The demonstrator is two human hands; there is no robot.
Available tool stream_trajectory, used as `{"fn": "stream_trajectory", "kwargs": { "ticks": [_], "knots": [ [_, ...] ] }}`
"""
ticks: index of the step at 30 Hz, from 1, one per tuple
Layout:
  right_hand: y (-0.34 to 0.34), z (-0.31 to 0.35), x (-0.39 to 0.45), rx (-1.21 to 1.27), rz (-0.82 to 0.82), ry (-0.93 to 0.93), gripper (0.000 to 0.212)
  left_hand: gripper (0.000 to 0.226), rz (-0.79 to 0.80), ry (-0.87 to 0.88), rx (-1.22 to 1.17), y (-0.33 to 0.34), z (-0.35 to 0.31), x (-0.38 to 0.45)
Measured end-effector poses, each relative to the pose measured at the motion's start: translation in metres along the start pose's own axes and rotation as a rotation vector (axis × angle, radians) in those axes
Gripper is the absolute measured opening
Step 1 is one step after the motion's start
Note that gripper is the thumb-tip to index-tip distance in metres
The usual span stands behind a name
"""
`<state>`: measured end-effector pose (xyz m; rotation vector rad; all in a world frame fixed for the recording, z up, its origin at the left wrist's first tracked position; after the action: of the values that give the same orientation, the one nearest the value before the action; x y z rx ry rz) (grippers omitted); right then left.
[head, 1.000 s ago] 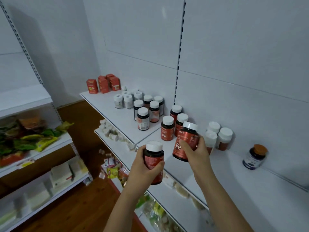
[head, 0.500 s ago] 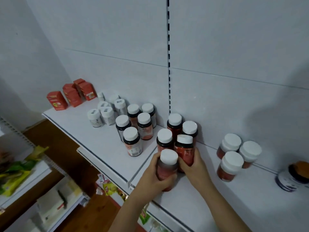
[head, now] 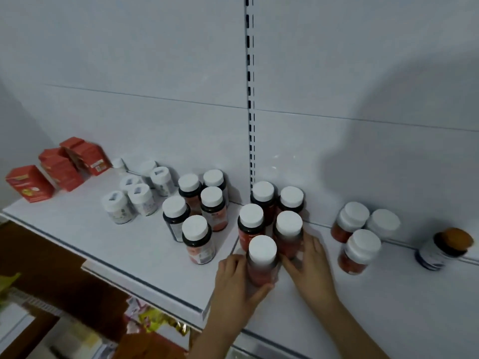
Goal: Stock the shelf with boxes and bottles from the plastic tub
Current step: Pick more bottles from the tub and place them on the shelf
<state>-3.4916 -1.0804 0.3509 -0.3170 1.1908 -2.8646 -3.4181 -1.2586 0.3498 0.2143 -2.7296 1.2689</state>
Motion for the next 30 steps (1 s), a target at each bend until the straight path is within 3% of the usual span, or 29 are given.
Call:
{"fn": "stream_trajectory", "kwargs": {
  "ticks": [6, 12, 21, 30],
  "knots": [
    [-0.005, 0.012, -0.042, -0.039, -0.028, 0.101, 0.074, 0.067, -0.039, 0.122, 0.008, -0.011, 0.005, -0.018],
    [-0.030, 0.030, -0.123, -0.027, -0.221, 0.244, 0.060, 0.051, -0.022, 0.188, -0.184, -0.033, 0.015, -0.076],
    [-0.121, 0.055, -0.263, -0.106, -0.502, 0.331, 0.058, 0.045, 0.335, 0.451, -0.320, 0.003, -0.069, -0.159],
    [-0.239, 0.012, -0.397, -0.156, -0.765, 0.484, 0.060, 0.051, 0.641, 0.742, -0.369, 0.067, -0.191, -0.252]
  ]
}}
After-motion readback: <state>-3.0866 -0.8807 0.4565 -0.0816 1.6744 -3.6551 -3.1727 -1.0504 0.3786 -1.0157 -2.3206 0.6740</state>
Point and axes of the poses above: each hand's wrist, its own x-axis towards the middle knuckle, its own y-axis out of the palm, z = x × y, the point moved 4 cm from there along x, towards the middle knuckle, and after that the axes turned 6 degrees about -x, right-handed, at the moved point
